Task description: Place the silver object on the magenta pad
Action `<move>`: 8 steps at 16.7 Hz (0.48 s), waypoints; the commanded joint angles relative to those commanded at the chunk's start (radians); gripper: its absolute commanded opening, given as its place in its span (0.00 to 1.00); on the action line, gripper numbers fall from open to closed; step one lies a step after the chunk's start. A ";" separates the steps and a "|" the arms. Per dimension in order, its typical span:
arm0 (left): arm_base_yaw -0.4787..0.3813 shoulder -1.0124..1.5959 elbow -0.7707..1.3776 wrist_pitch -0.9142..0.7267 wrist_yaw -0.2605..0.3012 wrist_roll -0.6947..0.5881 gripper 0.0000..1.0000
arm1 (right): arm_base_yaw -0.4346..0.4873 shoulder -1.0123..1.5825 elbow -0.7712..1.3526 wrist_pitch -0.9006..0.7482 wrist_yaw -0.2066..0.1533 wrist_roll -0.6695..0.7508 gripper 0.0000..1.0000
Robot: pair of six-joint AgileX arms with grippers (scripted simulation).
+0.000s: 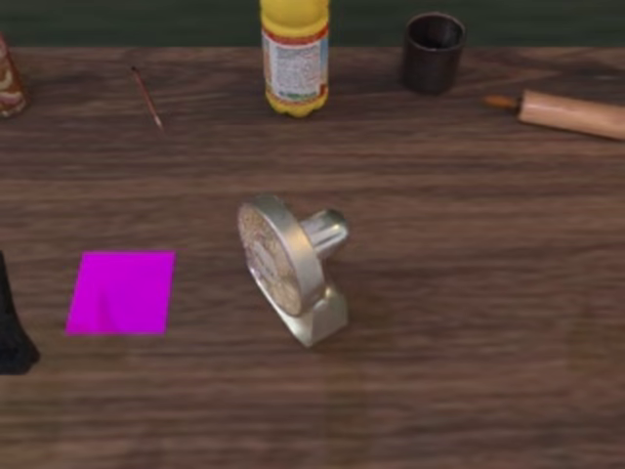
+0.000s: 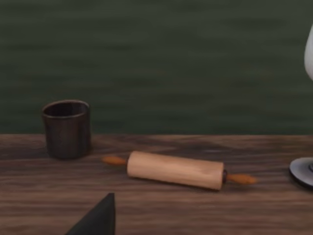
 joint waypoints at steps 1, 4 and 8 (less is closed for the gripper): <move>0.000 0.000 0.000 0.000 0.000 0.000 1.00 | 0.000 0.000 0.000 0.000 0.000 0.000 1.00; -0.013 0.031 0.028 -0.030 0.001 -0.019 1.00 | 0.000 0.000 0.000 0.000 0.000 0.000 1.00; -0.081 0.219 0.208 -0.201 0.003 -0.136 1.00 | 0.000 0.000 0.000 0.000 0.000 0.000 1.00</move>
